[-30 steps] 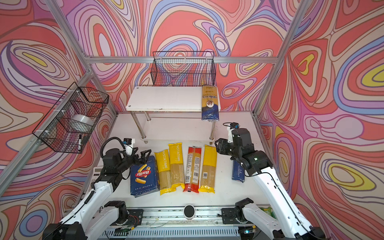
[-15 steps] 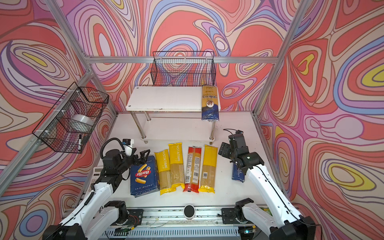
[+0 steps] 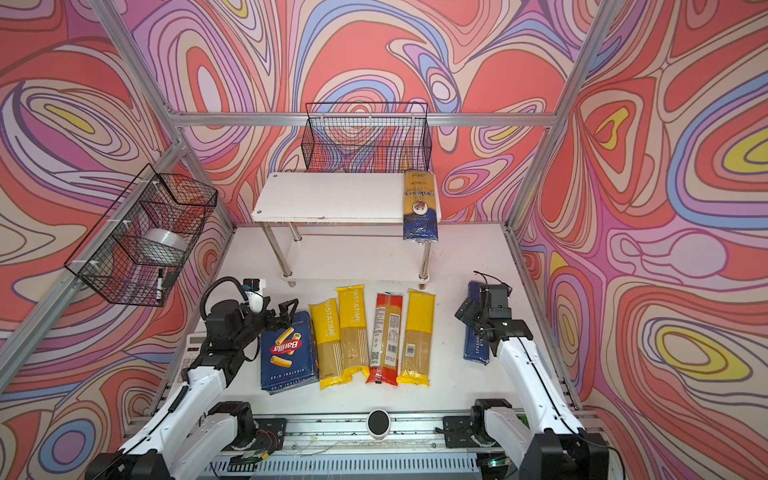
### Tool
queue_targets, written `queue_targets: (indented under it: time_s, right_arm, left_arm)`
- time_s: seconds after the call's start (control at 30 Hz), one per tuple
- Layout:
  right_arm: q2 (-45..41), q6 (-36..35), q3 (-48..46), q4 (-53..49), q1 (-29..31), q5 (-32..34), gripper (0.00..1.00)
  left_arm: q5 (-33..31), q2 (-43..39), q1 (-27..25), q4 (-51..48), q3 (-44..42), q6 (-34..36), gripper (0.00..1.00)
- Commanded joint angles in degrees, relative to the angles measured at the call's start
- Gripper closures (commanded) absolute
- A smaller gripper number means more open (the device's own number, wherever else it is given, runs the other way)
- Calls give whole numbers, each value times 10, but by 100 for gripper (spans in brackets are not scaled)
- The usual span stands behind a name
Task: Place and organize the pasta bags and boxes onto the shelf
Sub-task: 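Lower the open right gripper onto the blue Barilla spaghetti box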
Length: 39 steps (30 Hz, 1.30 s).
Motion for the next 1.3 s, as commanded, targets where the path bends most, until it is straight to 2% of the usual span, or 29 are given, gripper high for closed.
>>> queue_targets:
  time_s: [0.0,0.13,0.27,0.47,0.73,1.0,1.27]
  right_arm:
    - [15,-8,-6,46,-30,-27,8]
    - [63,-13,1,63,-60,-50,8]
    - [103,-36,17,73,-64,-55,7]
    - [105,-74,42,63,-66,-35,7]
    - [147,-93,53,77,-81,-35,7]
    - [170,-97,41,115,-102,-89,7]
    - [194,-99,22,140,-102,-111,7]
  left_arm:
    - [-3,0,4,8,-3,-1,0]
    - [6,-2,3,10,-5,0,0]
    - [-4,17,3,6,5,-2,0]
    - [20,60,3,-4,31,2,0]
    - [25,44,3,2,21,3,0]
    - [56,67,3,1,33,13,0]
    - [56,64,2,2,32,13,0]
